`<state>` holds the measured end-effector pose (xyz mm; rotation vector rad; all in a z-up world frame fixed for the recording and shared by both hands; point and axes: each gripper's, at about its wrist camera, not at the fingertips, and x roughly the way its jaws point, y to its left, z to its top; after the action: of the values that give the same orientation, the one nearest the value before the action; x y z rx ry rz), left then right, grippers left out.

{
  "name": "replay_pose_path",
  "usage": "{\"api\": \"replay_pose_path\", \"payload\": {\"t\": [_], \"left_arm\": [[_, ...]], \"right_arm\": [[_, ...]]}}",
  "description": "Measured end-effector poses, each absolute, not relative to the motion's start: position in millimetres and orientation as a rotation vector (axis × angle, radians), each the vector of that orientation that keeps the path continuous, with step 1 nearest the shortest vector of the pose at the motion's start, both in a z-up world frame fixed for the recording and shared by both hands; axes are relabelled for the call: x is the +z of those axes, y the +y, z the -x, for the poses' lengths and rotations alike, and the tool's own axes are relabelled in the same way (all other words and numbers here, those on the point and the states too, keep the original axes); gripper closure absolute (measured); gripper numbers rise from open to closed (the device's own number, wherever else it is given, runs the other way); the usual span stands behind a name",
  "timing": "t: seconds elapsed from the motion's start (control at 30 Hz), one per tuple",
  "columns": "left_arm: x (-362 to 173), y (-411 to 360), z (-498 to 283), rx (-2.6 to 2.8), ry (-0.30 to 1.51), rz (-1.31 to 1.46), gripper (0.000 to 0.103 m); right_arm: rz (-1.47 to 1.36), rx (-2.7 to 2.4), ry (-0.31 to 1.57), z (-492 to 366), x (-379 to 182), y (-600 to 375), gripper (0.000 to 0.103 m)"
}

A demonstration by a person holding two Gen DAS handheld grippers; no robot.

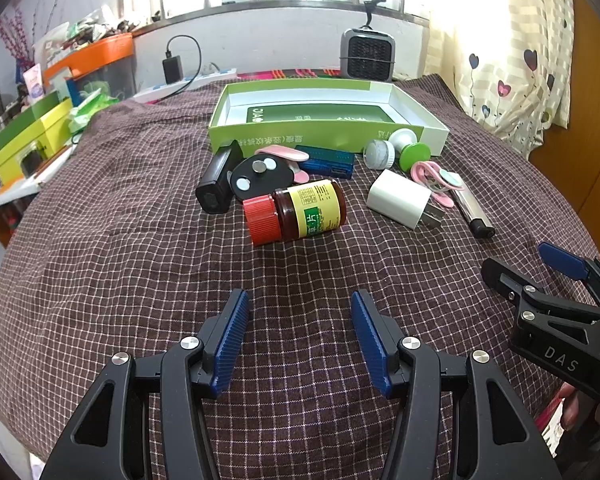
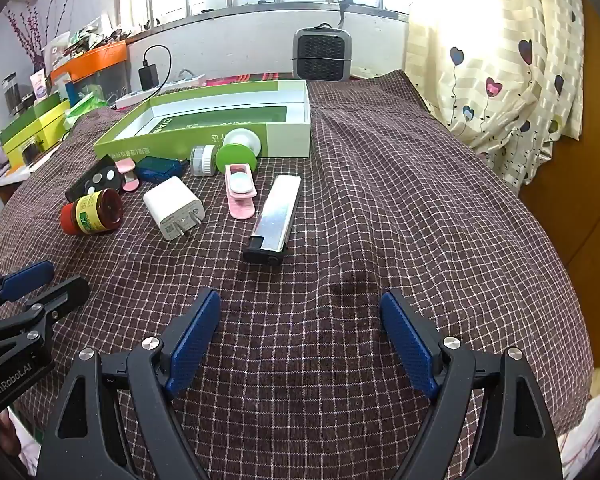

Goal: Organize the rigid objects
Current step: 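Close the right gripper on the silver metal bar while the left gripper approaches the bottle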

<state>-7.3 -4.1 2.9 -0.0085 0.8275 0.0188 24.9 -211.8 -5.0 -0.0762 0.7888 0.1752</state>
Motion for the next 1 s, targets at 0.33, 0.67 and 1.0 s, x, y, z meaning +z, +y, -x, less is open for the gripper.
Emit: {"api": "replay_pose_path", "payload": {"t": [0.33,0.67,1.0], "left_arm": [[4,1,6,-0.045,0.849,-0.012,0.051],[7,18,-1,-0.114,0.874,0.023,0.051],[18,37,-22,-0.142,0.860,0.066,0.051]], "right_arm": [[0.075,0.183,0.796,-24,-4,-212,0.021],[0.075,0.170,0.824,-48,-2,-213,0.021],[0.092,0.202,0.855,-69,0,-205,0.026]]}}
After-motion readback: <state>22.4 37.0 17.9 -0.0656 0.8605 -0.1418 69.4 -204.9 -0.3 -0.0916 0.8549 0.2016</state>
